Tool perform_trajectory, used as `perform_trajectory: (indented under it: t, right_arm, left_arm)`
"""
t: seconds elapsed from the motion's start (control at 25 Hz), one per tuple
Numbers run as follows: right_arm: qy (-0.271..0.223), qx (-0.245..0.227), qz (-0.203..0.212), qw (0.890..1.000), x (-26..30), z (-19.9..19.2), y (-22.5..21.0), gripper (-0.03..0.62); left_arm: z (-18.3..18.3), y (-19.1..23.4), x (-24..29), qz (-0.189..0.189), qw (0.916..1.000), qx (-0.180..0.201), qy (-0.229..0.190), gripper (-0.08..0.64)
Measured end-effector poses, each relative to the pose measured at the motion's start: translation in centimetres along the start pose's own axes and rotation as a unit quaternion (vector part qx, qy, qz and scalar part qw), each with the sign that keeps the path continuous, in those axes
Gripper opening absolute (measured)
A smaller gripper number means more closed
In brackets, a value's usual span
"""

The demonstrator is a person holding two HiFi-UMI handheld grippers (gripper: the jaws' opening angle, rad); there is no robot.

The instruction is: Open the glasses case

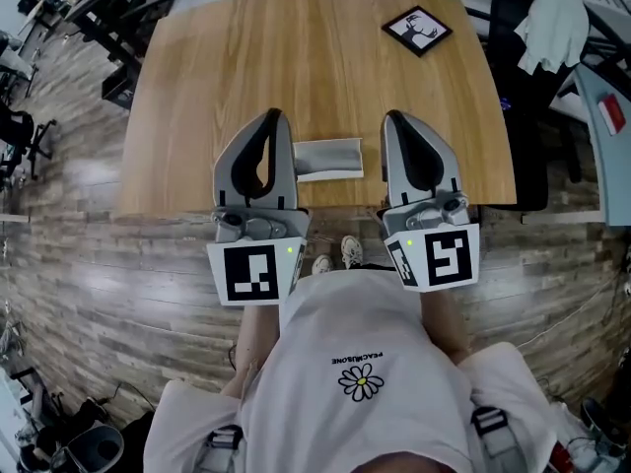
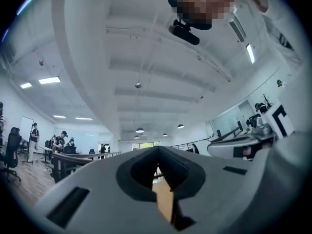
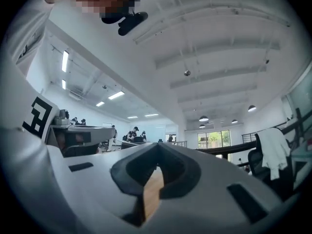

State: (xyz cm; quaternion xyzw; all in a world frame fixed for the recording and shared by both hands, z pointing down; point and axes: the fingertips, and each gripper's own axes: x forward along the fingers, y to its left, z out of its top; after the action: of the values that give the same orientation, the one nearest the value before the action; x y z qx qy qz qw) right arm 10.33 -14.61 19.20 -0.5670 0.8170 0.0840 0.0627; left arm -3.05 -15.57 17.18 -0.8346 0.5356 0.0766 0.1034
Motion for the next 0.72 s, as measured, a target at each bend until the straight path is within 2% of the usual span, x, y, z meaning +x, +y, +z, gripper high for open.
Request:
perform_trajectory:
  t: [0.16, 0.32, 0.52, 0.72]
  right_arm:
    - [0.012, -0.013, -0.023, 1.000, -1.1, -1.3, 0.0, 0.008]
    - [0.020, -0.038, -0.022, 0.999, -1.2, -1.6, 0.2, 0.006]
    - [0.024, -0.044, -0.025, 0.998, -1.2, -1.7, 0.2, 0.006]
    - [0.035, -0.042, -0.026, 0.998, -0.7, -2.4, 0.2, 0.006]
  left_arm:
    - [-0.8, 0.0, -0.3, 0.009, 0.9998, 0.006, 0.014, 0.017]
    - [-1.2, 0.2, -0.5, 0.013, 0.9997, 0.007, 0.019, 0.017]
    - [-1.2, -0.1, -0.3, 0.011, 0.9998, 0.003, 0.017, 0.017]
    - [-0.6, -0.2, 0.2, 0.002, 0.9996, 0.022, 0.017, 0.016]
